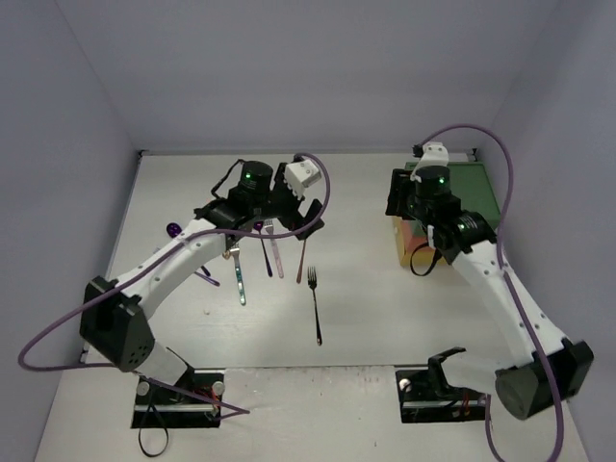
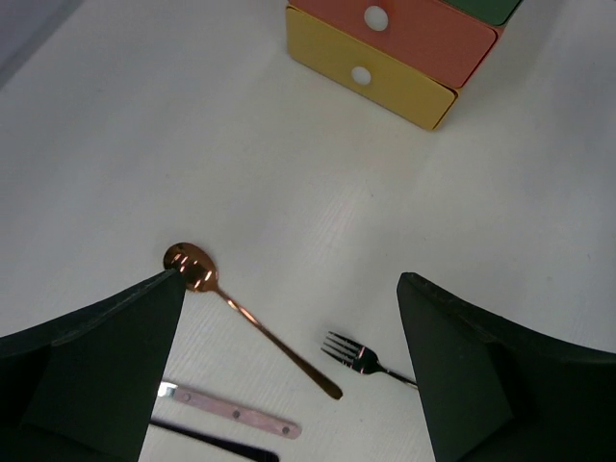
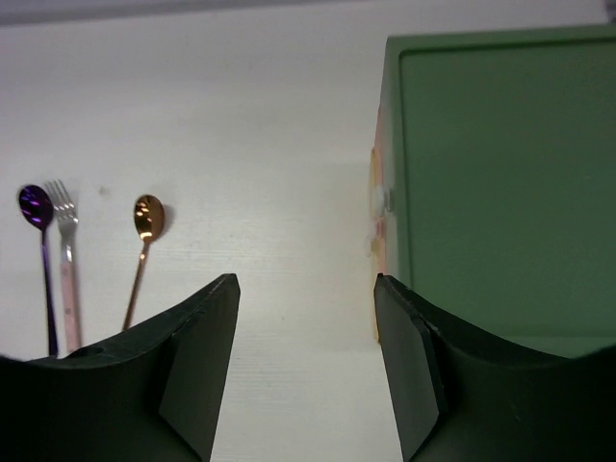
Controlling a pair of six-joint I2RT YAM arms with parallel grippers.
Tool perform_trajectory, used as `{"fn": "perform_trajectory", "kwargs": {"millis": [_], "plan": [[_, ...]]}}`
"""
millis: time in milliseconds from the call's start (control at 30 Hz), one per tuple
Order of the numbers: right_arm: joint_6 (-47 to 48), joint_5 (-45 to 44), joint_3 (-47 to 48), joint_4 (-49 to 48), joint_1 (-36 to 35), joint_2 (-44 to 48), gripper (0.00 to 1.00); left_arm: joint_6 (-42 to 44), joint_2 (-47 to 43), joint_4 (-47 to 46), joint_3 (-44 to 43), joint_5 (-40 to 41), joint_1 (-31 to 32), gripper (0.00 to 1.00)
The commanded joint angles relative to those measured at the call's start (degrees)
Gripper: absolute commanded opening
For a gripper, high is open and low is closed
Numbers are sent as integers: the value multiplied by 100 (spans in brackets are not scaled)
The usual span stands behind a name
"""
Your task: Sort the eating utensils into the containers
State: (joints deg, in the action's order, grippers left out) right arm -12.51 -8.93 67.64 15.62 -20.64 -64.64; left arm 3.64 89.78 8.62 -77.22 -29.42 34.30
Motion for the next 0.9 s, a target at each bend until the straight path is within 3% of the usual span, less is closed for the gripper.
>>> {"fn": "perform_trajectory", "kwargs": {"millis": [0, 133, 333, 500, 667, 867], "plan": [[-38, -389, 286, -140, -21, -585, 53, 387, -1257, 178, 202, 581, -5, 91], [561, -1151, 608, -54, -262, -999, 50, 438, -1805, 311, 731, 1304, -29, 91], [1451, -3384, 1137, 336, -1274, -2025, 48, 199, -2465, 421, 1333, 2194, -82, 91], [1481, -3911, 1182, 375, -1311, -2197, 45, 238, -2771, 142, 1746, 1995, -129, 91], [2024, -3903, 1147, 402, -1432, -2450, 45, 439, -2804, 218, 1728, 1842, -139, 91], [2589, -5069, 1028, 459, -1909, -3158, 46, 515, -2850, 353, 1735, 2158, -135, 91]]}}
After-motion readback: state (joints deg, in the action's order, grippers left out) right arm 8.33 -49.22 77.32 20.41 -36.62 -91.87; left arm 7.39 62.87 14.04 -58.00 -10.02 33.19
